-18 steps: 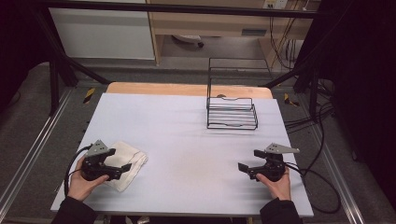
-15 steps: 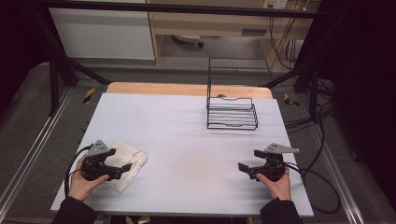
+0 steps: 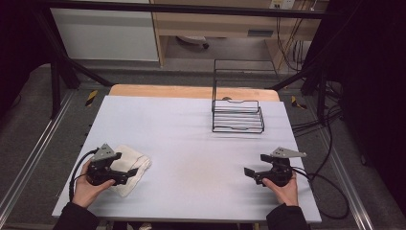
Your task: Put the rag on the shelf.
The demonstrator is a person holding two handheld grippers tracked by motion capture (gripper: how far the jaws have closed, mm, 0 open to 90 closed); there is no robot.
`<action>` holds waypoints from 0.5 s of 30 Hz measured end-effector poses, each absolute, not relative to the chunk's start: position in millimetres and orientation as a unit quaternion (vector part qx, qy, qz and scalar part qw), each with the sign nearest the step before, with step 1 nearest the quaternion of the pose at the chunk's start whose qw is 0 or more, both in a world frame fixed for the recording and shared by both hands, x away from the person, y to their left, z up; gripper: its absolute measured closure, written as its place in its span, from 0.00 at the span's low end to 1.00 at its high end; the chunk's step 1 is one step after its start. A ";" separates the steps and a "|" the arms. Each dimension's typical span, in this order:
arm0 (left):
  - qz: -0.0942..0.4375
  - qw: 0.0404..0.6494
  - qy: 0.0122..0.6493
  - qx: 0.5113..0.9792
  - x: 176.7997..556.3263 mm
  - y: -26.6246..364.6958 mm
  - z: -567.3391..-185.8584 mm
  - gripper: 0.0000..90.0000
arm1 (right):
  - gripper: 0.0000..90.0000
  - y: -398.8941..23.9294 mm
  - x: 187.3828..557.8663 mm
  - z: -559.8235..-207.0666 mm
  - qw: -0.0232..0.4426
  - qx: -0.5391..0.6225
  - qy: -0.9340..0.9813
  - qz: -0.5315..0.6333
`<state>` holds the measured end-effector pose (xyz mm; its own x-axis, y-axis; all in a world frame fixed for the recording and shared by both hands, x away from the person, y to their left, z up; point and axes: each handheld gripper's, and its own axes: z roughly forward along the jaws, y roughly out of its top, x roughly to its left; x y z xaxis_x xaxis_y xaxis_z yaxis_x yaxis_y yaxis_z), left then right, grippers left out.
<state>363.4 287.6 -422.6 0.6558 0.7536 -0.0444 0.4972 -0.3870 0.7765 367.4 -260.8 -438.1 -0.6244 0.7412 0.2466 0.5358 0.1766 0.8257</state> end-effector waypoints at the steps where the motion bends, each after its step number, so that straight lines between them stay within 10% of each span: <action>1: 0.160 0.398 0.381 0.819 363.7 286.6 -422.6 0.10 | 0.01 -260.8 367.5 -438.1 0.106 0.420 0.760 0.485; 15: 0.162 0.400 0.376 0.820 367.8 261.3 -410.4 0.11 | 0.01 -260.5 367.1 -438.2 0.109 0.422 0.761 0.481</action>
